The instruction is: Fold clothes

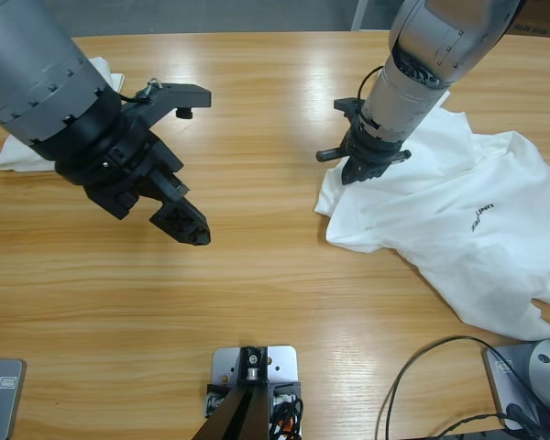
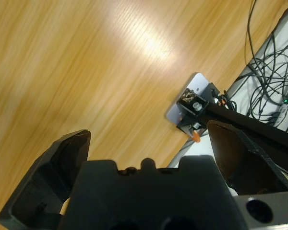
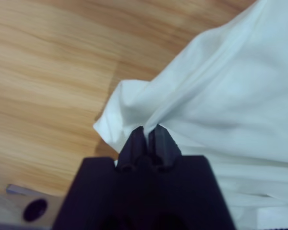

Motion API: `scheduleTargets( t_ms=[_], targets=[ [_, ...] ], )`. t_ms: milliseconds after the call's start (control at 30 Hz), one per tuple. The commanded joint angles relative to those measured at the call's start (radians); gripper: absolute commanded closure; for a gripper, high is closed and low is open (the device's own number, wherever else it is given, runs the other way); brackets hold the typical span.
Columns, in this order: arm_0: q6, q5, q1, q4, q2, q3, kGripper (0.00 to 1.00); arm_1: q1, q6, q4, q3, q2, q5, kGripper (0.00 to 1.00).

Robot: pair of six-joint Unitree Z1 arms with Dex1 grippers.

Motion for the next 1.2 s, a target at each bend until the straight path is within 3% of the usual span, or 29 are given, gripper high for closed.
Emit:
scheduleTargets(
  t_ms=[33, 200, 433, 567, 733, 900, 1033, 1200],
  targets=[
    [-0.036, -0.01, 0.011, -0.027, -0.038, 0.058, 0.041, -0.058, -0.079, -0.061, 0.036, -0.173, 0.182, 1.0],
    [-0.062, -0.018, 0.011, -0.074, -0.073, 0.124, 0.041, -0.19, -0.161, -0.1, -0.081, -0.416, 0.428, 1.0],
    [-0.091, -0.028, 0.009, -0.126, -0.115, 0.215, 0.041, -0.221, -0.189, -0.272, 0.078, -0.445, 0.813, 1.0],
    [-0.145, -0.019, 0.015, -0.146, -0.072, 0.213, 0.046, -0.222, -0.195, -0.276, 0.157, -0.476, 0.845, 1.0],
    [-0.264, -0.027, 0.145, -0.222, -0.051, 0.165, 0.05, -0.206, -0.196, -0.262, 0.206, -0.445, 0.886, 1.0],
    [-0.275, -0.124, 0.176, -0.222, 0.043, 0.077, 0.049, -0.132, -0.198, -0.269, 0.242, -0.419, 0.865, 1.0],
    [0.016, -0.1, 0.078, -0.273, 0.066, 0.088, 0.0, -0.131, -0.184, -0.27, 0.199, -0.414, 0.864, 1.0],
    [0.284, -0.046, 0.009, -0.491, -0.019, 0.247, 0.0, -0.131, -0.171, -0.256, 0.174, -0.417, 0.868, 1.0]
  ],
)
